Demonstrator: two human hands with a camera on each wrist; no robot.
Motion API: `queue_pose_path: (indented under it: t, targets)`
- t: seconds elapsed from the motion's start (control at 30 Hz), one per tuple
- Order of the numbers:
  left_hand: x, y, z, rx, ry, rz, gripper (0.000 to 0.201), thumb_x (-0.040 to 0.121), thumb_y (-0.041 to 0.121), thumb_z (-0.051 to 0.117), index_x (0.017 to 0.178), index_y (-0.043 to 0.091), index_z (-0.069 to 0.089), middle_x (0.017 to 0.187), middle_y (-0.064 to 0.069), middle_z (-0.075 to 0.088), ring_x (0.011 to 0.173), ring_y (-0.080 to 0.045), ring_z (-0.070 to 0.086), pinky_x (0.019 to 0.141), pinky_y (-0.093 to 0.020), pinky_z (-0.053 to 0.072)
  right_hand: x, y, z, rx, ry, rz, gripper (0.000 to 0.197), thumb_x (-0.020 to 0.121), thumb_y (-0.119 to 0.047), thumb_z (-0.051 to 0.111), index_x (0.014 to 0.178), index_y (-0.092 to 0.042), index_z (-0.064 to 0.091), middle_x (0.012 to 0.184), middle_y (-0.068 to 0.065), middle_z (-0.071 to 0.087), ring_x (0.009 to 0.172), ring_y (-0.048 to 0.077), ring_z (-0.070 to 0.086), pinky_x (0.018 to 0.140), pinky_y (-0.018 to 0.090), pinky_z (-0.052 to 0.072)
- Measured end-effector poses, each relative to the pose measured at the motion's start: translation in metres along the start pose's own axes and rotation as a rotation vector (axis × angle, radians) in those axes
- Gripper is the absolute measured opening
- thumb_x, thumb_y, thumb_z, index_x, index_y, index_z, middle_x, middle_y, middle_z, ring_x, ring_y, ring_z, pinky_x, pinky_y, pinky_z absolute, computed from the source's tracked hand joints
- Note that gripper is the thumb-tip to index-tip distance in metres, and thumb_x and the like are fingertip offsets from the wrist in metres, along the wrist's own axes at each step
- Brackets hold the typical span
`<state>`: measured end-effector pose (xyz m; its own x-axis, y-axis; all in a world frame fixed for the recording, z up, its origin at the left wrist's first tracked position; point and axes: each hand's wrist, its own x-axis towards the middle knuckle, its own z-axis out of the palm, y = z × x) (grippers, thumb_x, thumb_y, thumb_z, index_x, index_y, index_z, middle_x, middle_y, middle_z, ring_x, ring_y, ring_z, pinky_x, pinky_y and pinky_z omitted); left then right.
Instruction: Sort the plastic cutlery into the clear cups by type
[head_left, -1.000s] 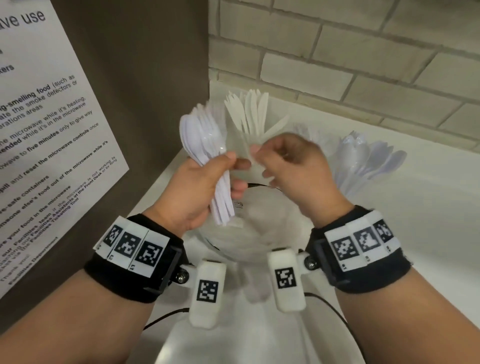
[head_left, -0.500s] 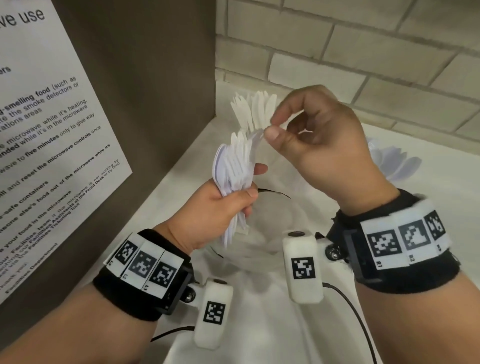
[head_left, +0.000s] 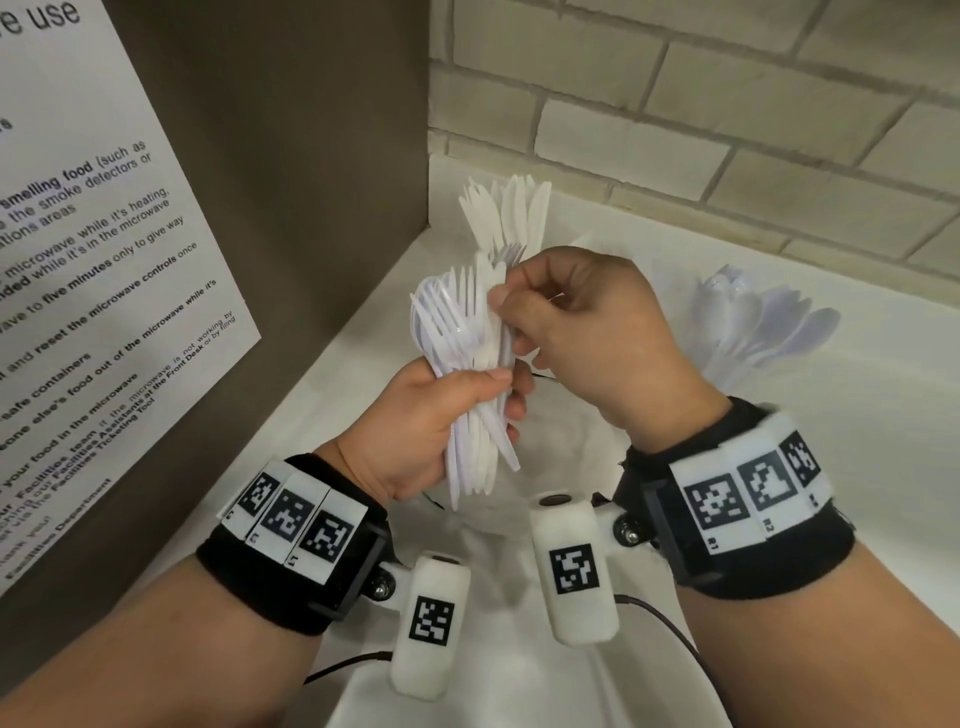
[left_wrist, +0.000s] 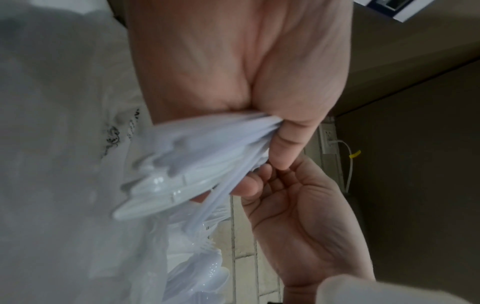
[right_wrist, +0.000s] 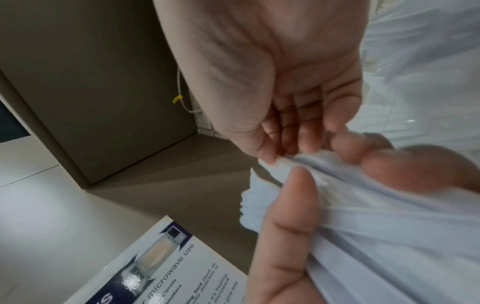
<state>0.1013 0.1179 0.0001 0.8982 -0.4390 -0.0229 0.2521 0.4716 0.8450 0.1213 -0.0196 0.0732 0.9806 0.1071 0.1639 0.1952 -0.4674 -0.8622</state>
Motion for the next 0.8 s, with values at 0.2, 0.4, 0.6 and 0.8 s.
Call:
queue_pose_path:
  t: [0.2,0.4,0.6,0.8]
  targets:
    - [0.000,0.003,-0.002,-0.104,-0.025,-0.011,0.025,0.084,0.011,0.052,0.094,0.020,0.074,0.081,-0.006,0.064,0.076,-0.021,0.055,0.073,-0.038,0.044,-0.001,0.003,0.008,0.014,0.041,0.030,0.010,0.094,-0.021,0.055,0.087,-0.015,0.058,0.069,0.000,0.061,0.058,0.018,0.060,0.066,0.037,0.054]
    - [0.002,0.006,0.001,-0.094,0.055,-0.048,0.021,0.083,0.015,0.054,0.096,0.013,0.070,0.077,-0.006,0.064,0.073,-0.019,0.058,0.071,-0.034,0.047,-0.004,0.002,0.013,0.054,0.086,0.067,0.017,0.092,-0.031,0.060,0.090,-0.014,0.057,0.075,0.007,0.064,0.061,0.020,0.063,0.060,0.036,0.055]
    - [0.002,0.004,0.003,-0.132,0.084,-0.044,0.022,0.082,0.016,0.056,0.099,0.011,0.069,0.083,-0.009,0.067,0.075,-0.021,0.063,0.070,-0.031,0.053,-0.001,0.003,0.014,0.043,0.069,0.116,0.035,0.092,-0.032,0.057,0.087,0.003,0.055,0.083,0.025,0.063,0.074,0.042,0.061,0.071,0.055,0.053]
    - [0.003,0.004,0.005,-0.270,0.053,-0.056,0.031,0.090,0.012,0.053,0.117,0.011,0.067,0.112,-0.011,0.069,0.098,-0.021,0.068,0.085,-0.032,0.055,-0.003,0.004,0.011,0.278,0.132,0.226,0.017,0.099,-0.021,0.046,0.084,-0.015,0.049,0.072,0.004,0.071,0.063,0.019,0.066,0.055,0.028,0.054]
